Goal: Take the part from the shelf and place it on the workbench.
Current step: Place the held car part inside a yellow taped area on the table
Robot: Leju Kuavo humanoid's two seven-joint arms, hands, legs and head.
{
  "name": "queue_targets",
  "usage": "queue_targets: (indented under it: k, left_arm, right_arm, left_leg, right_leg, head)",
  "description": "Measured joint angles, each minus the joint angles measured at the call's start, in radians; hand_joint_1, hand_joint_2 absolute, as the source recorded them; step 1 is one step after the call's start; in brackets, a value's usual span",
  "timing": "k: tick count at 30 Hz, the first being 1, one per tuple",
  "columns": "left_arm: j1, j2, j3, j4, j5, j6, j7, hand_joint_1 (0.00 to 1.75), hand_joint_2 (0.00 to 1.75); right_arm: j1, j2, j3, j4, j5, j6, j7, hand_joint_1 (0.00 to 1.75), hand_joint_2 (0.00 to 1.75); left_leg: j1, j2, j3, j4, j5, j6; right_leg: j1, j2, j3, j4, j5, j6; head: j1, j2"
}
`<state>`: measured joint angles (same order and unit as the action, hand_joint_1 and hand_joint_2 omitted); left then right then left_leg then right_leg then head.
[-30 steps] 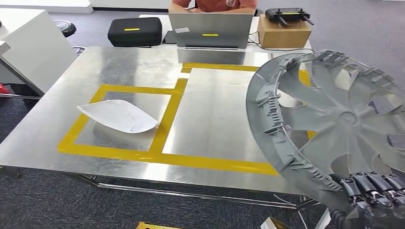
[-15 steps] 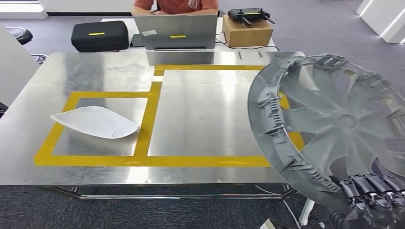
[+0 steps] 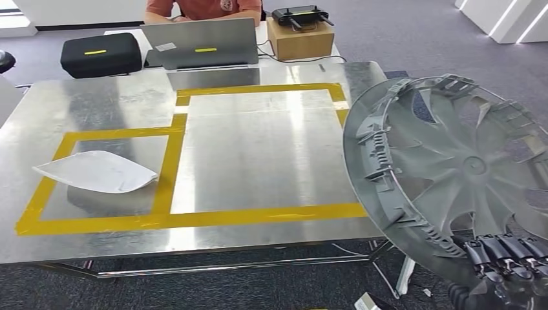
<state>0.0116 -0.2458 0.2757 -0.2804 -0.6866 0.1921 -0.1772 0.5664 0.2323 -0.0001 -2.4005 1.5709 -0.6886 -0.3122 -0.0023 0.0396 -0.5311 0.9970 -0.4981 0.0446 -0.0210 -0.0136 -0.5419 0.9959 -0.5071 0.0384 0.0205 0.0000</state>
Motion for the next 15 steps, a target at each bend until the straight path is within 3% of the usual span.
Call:
queue_targets:
  k: [4, 9, 15]
  left_arm:
    - [0.001, 0.000, 0.000, 0.000, 0.002, 0.000, -0.001, 0.00, 0.00]
    - [0.003, 0.000, 0.000, -0.001, 0.001, -0.002, 0.000, 0.00, 0.00]
    - [0.007, 0.000, 0.000, -0.005, 0.001, -0.005, 0.002, 0.00, 0.00]
  right_arm:
    - [0.011, -0.010, 0.000, 0.005, 0.000, 0.000, 0.028, 1.75, 1.75]
    - [0.020, -0.013, 0.000, 0.017, 0.000, 0.000, 0.008, 1.75, 1.75]
    - [0.031, -0.013, 0.000, 0.032, 0.000, 0.000, 0.003, 1.75, 1.75]
  left_leg:
    - [0.002, 0.000, 0.002, -0.007, 0.004, -0.011]
    - [0.006, 0.000, 0.002, -0.012, 0.005, -0.042]
    - [0.004, 0.000, 0.002, -0.009, 0.004, -0.045]
  right_leg:
    - [0.004, -0.001, 0.000, 0.001, -0.002, -0.008]
    - [0.006, -0.001, -0.001, 0.002, -0.003, -0.011]
    - [0.004, -0.002, -0.001, 0.002, -0.003, -0.012]
  head:
    - [0.000, 0.000]
    - [0.000, 0.000]
    - [0.001, 0.000]
